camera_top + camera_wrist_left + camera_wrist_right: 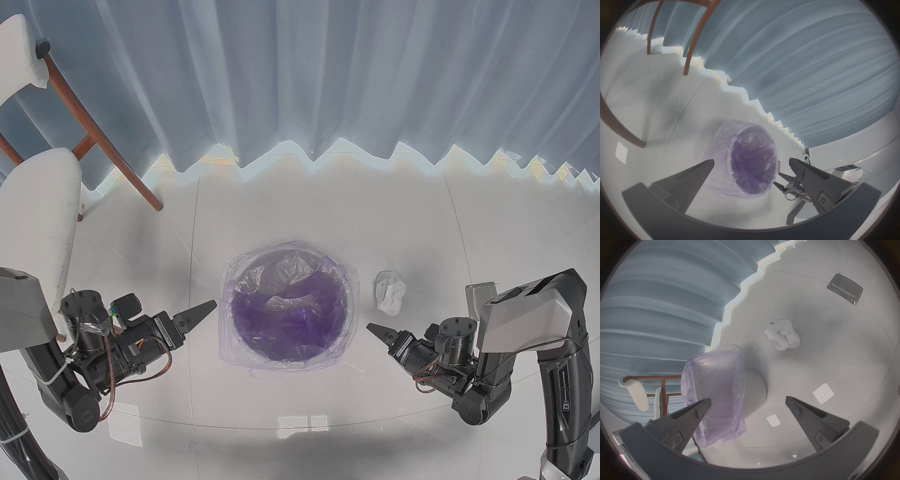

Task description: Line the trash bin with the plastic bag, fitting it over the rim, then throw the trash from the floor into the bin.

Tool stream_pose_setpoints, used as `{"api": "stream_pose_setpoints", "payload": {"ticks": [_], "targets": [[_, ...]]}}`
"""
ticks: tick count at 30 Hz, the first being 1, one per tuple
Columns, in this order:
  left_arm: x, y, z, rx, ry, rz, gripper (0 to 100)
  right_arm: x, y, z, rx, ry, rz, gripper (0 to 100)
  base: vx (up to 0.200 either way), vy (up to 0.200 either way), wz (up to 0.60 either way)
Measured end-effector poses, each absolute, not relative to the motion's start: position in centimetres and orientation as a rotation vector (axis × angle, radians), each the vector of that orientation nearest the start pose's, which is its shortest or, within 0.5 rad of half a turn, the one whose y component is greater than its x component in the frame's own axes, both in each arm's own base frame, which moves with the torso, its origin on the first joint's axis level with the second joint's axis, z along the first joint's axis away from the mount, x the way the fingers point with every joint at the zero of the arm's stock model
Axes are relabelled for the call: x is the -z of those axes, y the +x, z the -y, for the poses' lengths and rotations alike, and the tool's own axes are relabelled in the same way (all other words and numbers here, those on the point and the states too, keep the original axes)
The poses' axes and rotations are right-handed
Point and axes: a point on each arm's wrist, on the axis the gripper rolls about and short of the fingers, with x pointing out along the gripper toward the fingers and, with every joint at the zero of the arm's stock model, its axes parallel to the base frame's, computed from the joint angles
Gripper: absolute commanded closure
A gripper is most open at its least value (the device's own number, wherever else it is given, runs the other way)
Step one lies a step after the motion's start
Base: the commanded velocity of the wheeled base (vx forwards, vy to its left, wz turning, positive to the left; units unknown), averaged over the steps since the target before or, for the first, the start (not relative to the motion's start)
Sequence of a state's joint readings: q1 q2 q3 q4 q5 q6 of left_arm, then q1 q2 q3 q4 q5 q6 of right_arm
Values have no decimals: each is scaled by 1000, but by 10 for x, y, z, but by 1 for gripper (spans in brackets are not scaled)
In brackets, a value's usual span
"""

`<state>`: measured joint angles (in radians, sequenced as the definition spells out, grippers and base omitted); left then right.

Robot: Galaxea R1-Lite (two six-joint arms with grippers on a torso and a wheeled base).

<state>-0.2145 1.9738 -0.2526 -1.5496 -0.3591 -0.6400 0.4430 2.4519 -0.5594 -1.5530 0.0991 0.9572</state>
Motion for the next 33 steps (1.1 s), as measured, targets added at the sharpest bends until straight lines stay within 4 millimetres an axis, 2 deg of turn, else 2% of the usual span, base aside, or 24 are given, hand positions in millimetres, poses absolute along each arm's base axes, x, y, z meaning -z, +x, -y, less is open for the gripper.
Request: {"api": "stream_pose_setpoints", "payload": {"ticks": [7,21,27,33], "targets": [[-112,240,64,567,-606,-216,0,34,310,-149,-327,863,-569,0,0,0,0],[-172,233,58,632,-565,50,0,24,304,-152,-329,860,-549,0,0,0,0],[-186,223,59,690,-553,98,0,24,304,-152,-330,841,-545,0,0,0,0],[-184,227,60,687,-553,89,0,24,303,-152,-335,818,-544,0,0,0,0]]}}
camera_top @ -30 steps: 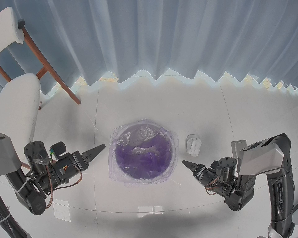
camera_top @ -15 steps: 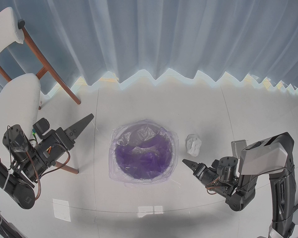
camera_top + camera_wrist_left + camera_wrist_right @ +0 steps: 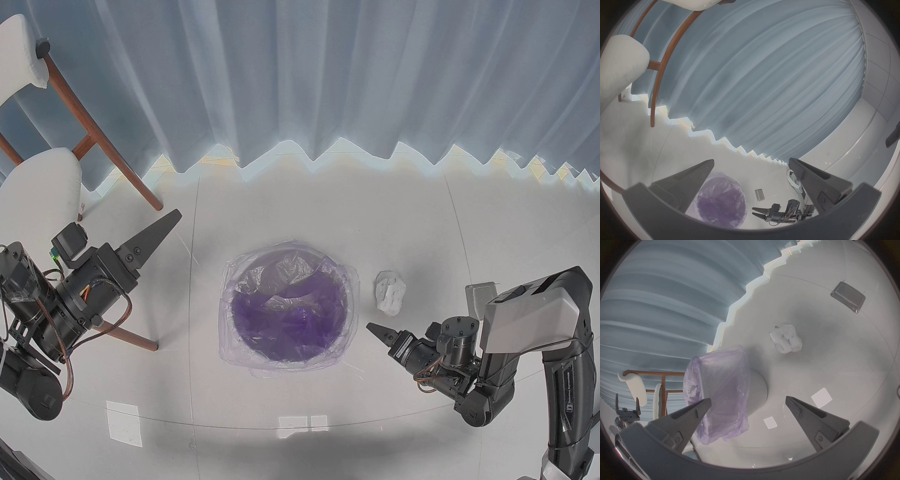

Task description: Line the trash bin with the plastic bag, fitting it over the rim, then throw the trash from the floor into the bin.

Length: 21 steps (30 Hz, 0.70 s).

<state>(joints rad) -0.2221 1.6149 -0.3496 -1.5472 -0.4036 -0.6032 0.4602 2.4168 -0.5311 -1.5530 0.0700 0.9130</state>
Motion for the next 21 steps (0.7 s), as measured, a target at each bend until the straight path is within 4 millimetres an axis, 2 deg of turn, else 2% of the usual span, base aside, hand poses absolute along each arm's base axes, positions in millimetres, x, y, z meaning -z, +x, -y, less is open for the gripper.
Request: {"api": "stream_pose_setpoints", "payload": {"ticks": [4,11,16,21], "targets": [[-183,229,61,685,-553,85,0,21,297,-158,-361,806,-552,0,0,0,0],[-184,228,63,697,-553,89,0,-1,271,-183,-450,782,-610,0,0,0,0],[-183,225,69,722,-541,83,0,-7,271,-195,-439,749,-682,0,0,0,0],[-182,223,73,734,-505,88,0,-11,282,-211,-385,707,-744,0,0,0,0]]}}
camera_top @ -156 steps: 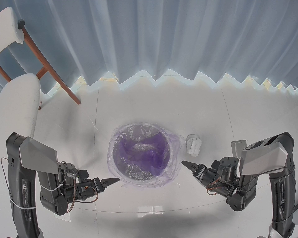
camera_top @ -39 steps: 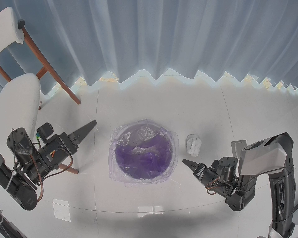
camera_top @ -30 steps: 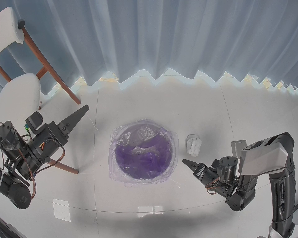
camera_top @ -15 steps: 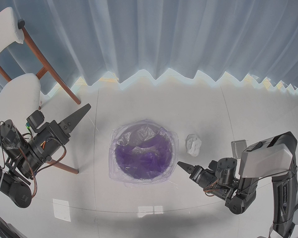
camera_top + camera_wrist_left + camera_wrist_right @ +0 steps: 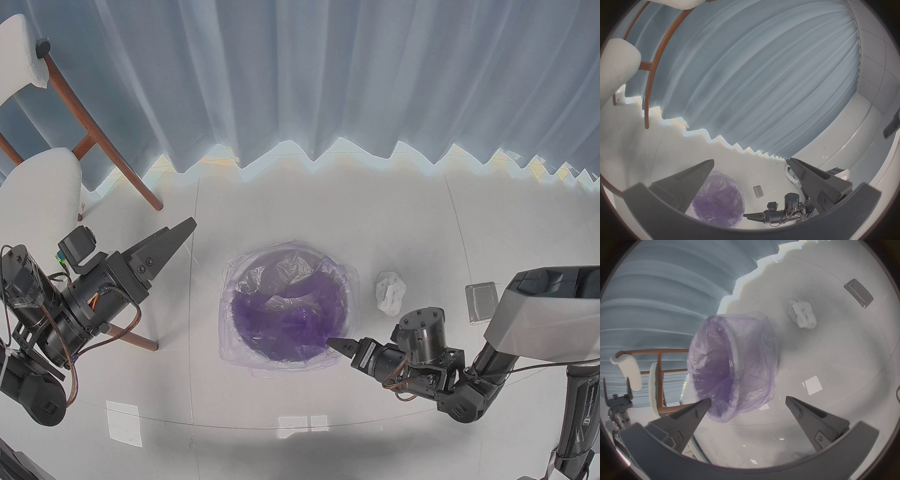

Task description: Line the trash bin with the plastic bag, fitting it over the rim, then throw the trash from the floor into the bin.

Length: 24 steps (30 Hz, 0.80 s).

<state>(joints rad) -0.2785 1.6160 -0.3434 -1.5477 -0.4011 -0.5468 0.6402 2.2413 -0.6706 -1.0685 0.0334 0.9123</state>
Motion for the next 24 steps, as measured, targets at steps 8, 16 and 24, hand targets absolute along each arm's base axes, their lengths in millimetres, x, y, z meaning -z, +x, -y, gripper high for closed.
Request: {"api": "stream_pose_setpoints", "payload": {"ticks": [8,16,24], "targets": [[-181,220,76,743,-475,90,0,-31,308,-242,-291,629,-786,0,0,0,0],[-179,217,80,762,-465,81,0,-43,327,-268,-219,555,-785,0,0,0,0],[-177,214,86,791,-463,66,0,-29,334,-280,-187,507,-798,100,0,0,0]]}}
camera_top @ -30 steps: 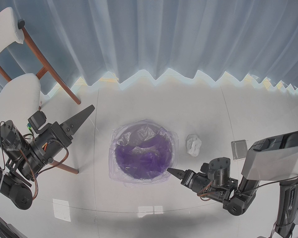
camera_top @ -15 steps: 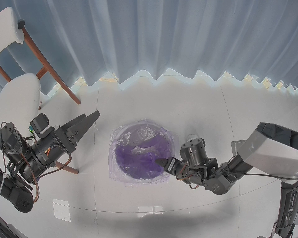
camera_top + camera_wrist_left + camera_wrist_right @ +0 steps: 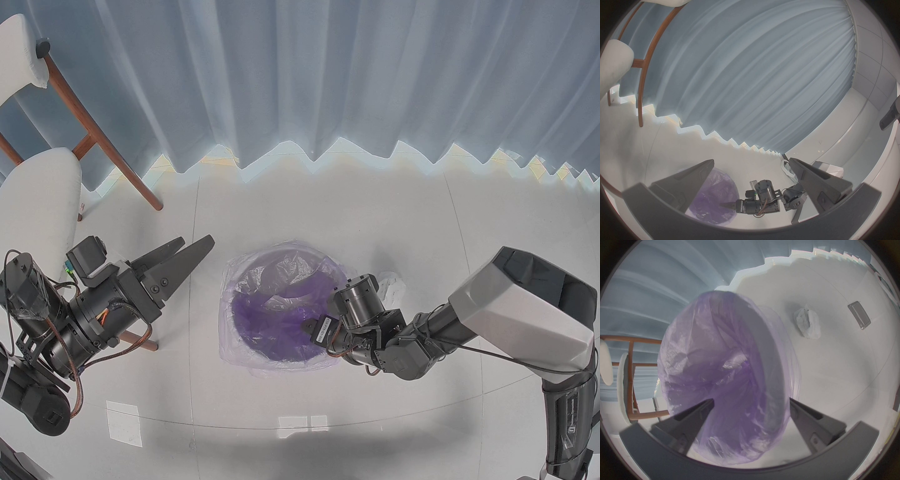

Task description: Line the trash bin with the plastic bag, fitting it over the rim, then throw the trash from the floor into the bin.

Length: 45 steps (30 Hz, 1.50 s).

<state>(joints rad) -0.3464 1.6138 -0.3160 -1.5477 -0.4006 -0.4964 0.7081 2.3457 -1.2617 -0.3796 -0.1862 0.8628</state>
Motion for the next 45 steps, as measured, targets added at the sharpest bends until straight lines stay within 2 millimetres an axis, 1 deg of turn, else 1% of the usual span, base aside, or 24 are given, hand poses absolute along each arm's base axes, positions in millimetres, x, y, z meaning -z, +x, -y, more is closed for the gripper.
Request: {"api": "stream_pose_setpoints", "payload": {"ticks": [5,8,11,14,17,21,25,28,33,36,37,40,45], "targets": [[-176,213,87,793,-465,63,0,-21,329,-282,-182,440,-838,100,0,0,0],[-176,213,88,794,-466,63,0,-19,327,-279,-180,340,-832,100,0,0,0],[-176,213,88,789,-467,63,0,-20,327,-277,-189,251,-812,100,0,0,0],[-177,212,89,786,-469,66,0,-26,329,-271,-205,171,-789,100,0,0,0],[-177,212,89,784,-469,66,0,-30,331,-264,-247,52,-762,100,0,0,0],[-177,213,89,783,-469,67,0,-33,335,-256,-299,-49,-713,100,0,0,0],[-177,213,89,782,-470,67,0,-36,340,-249,-360,-63,-606,100,0,0,0],[-176,213,89,781,-469,66,0,-35,342,-249,-382,-52,-538,100,0,0,0],[-175,212,89,782,-470,58,0,-26,347,-247,-396,-33,-457,100,0,0,0],[-173,212,89,781,-468,52,0,-18,348,-244,-393,-29,-454,100,0,0,0],[-173,212,90,782,-468,51,0,-17,348,-243,-392,-27,-454,0,0,0,0],[-173,212,90,781,-467,50,0,-14,349,-242,-385,2,-456,0,0,0,0],[-172,212,90,781,-467,48,0,-19,351,-243,-387,69,-391,0,0,0,0]]}}
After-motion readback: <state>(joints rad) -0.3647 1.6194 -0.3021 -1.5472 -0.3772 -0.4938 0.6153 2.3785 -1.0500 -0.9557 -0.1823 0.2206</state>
